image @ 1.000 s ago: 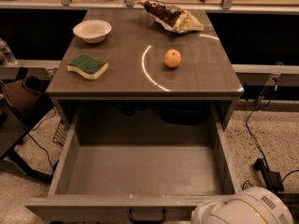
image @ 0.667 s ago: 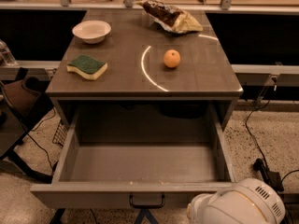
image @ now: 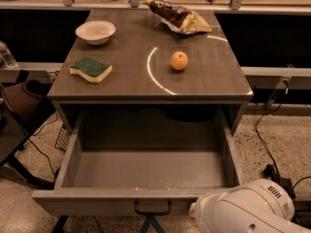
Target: Close top drawer
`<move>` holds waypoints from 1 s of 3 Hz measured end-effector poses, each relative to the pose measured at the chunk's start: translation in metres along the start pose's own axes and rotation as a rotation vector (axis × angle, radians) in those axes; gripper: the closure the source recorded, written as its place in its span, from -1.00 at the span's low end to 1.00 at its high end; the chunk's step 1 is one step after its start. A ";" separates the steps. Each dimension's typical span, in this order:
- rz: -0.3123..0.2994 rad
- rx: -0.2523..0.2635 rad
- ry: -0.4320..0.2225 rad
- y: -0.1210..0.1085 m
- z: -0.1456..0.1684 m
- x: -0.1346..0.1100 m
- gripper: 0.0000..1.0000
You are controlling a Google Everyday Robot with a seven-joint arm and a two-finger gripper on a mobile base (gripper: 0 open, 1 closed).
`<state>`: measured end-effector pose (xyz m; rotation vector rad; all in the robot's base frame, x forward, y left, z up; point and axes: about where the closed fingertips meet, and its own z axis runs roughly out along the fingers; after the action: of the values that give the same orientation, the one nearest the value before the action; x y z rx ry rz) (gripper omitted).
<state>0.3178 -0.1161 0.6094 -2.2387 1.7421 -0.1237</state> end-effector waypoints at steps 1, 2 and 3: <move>-0.031 0.020 -0.011 -0.019 0.003 -0.004 1.00; -0.030 0.020 -0.011 -0.018 0.003 -0.005 1.00; -0.098 0.060 -0.069 -0.092 0.028 -0.014 1.00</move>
Offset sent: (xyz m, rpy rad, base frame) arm 0.1742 0.0741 -0.0001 0.1188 -0.1101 0.2079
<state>0.4073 -0.0768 0.6108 -2.2572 1.5739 -0.1175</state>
